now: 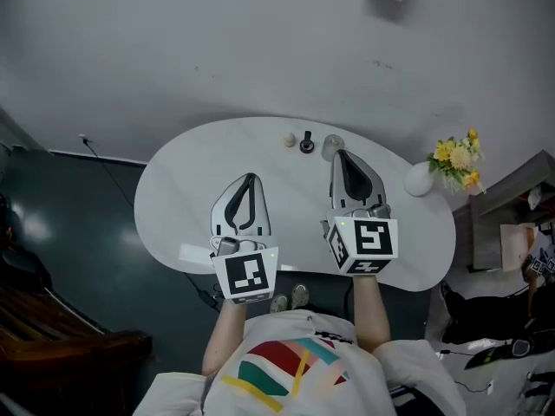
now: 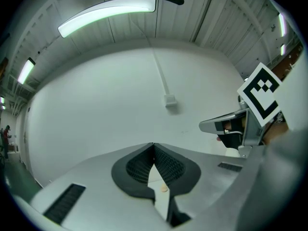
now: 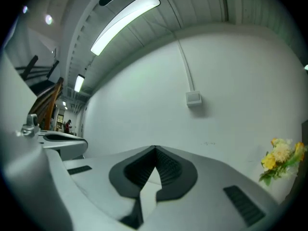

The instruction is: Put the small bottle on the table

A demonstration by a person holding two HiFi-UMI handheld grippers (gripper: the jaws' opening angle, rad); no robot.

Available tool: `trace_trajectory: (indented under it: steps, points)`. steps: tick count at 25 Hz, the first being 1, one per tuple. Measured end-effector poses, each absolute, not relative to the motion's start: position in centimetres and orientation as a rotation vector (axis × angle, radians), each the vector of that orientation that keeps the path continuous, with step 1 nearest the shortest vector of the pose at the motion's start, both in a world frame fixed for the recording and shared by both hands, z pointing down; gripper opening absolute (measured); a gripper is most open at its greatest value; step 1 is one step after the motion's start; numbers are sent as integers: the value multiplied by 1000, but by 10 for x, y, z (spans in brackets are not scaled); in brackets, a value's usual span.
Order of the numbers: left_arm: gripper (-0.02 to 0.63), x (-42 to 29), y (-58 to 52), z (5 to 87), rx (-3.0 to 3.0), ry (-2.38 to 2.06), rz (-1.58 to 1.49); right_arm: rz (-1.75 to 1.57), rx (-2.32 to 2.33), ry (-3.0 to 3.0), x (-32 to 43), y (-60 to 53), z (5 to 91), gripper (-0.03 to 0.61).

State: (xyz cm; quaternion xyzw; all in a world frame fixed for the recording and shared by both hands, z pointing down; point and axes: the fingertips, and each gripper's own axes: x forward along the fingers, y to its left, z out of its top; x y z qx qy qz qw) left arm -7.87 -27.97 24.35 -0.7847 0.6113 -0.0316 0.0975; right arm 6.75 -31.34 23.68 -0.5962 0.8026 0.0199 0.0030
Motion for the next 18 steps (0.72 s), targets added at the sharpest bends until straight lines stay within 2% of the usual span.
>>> trace_trajectory:
  steps: [6,18]
  points:
    - [17,-82,-259,252,-2352,1795,-98,-54,-1793,2549,53,-268,259,11]
    - [17,-56,-239,260,-2435,1713,-29,-24,-1848,2556,48,-217,274,11]
